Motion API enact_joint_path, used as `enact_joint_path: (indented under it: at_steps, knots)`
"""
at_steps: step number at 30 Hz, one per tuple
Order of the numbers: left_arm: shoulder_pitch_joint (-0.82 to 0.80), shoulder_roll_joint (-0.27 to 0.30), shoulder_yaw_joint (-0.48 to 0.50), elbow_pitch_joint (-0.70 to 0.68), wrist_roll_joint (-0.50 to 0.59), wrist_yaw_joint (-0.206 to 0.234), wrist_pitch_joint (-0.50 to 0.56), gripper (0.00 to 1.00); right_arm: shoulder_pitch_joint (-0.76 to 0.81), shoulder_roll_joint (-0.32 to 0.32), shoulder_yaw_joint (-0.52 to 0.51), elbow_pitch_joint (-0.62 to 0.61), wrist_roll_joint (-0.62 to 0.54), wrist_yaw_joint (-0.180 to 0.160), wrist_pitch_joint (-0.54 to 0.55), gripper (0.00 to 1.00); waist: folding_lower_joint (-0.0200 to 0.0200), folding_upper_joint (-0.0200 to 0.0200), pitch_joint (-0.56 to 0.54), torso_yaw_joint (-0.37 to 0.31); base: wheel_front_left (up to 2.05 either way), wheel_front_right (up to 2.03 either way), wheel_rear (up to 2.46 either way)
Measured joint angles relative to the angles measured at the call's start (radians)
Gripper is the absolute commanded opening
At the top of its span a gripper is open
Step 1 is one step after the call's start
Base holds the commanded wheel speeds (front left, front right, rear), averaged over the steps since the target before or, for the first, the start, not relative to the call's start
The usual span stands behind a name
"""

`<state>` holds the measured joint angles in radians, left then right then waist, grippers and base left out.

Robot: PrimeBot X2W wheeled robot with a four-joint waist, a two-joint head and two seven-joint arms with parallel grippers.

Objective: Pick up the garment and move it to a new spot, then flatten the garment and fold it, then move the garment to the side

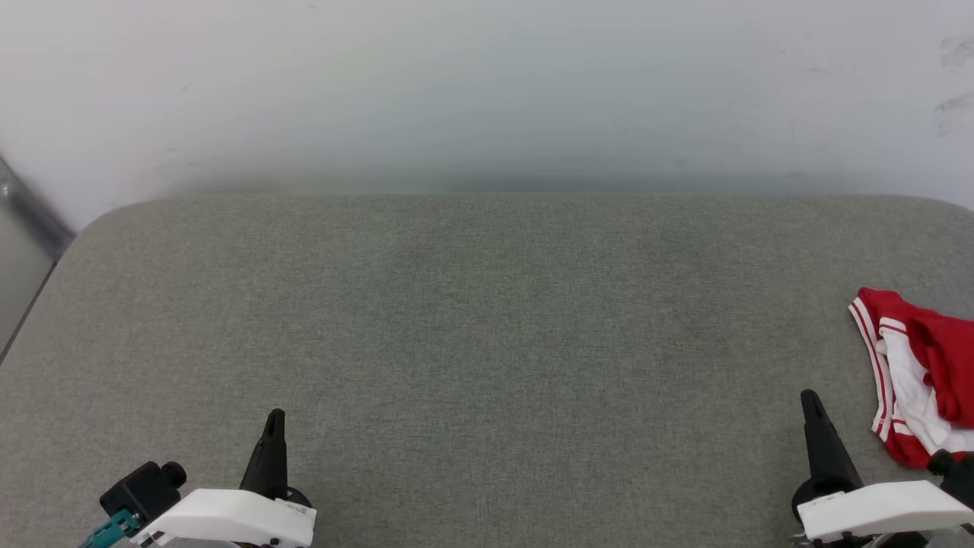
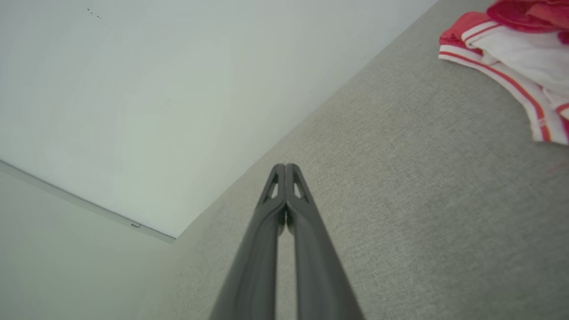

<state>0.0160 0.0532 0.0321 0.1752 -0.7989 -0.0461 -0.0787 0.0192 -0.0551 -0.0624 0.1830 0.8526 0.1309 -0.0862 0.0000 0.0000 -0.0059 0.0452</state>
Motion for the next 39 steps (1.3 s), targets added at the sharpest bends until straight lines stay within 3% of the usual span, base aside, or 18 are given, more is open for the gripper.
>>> enact_joint_path:
  at_steps: [39]
  knots:
    - [-0.063,-0.001,0.045,0.041,-0.454,-0.048,0.110,0.00,-0.071,-0.001,-0.024,0.035,0.429,0.000,0.106,0.00,0.0000,0.0000,0.004,-0.022,0.00,0.00,0.00]
